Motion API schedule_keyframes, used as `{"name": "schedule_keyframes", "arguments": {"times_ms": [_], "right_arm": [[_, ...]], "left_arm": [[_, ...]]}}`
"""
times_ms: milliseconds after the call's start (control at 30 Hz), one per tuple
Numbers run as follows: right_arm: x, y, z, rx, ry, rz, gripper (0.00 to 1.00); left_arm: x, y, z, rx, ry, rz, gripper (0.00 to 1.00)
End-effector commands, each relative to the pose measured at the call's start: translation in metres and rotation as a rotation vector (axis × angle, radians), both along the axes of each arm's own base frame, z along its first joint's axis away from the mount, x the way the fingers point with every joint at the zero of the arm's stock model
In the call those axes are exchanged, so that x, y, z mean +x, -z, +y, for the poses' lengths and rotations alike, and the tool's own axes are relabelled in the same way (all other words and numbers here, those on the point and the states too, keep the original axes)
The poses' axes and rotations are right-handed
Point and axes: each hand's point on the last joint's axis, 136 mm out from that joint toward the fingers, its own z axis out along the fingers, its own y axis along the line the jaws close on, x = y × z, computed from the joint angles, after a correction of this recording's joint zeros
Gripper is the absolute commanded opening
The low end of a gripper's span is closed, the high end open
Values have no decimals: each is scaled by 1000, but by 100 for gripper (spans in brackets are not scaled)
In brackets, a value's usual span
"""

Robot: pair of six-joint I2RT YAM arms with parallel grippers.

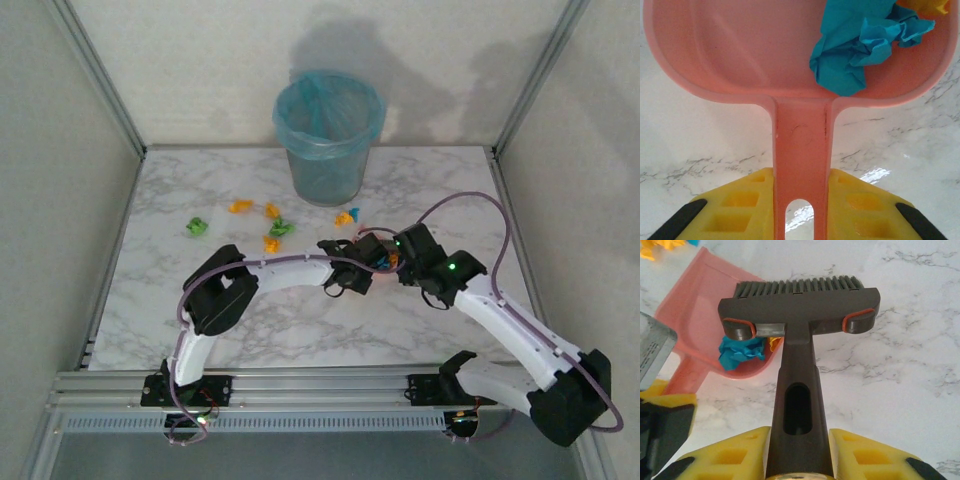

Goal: Sweep away the paper scraps from the table

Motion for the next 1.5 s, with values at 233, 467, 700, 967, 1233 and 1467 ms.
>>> {"name": "schedule_keyframes", "arguments": {"times_ms": [233, 467, 700, 967, 1233, 1467], "right_arm": [[-5, -35, -11, 72, 62, -132, 0], [-4, -86, -17, 158, 60, -316, 0], [5, -95, -31, 160, 142, -436, 0], [12, -49, -12, 258, 109, -449, 0], [10, -37, -8, 270, 34, -524, 0], [2, -50, -14, 314, 24, -606, 0]], "left_arm": [[-4, 5, 26, -12, -21, -33, 0], [-8, -15, 34, -55, -28, -66, 0], [-19, -59, 43, -140, -50, -88, 0], [-19, -124, 64, -169, -138, -134, 0], [5, -186, 82, -227, -234, -184, 0], [21, -197, 77, -242, -253, -189, 0]]}}
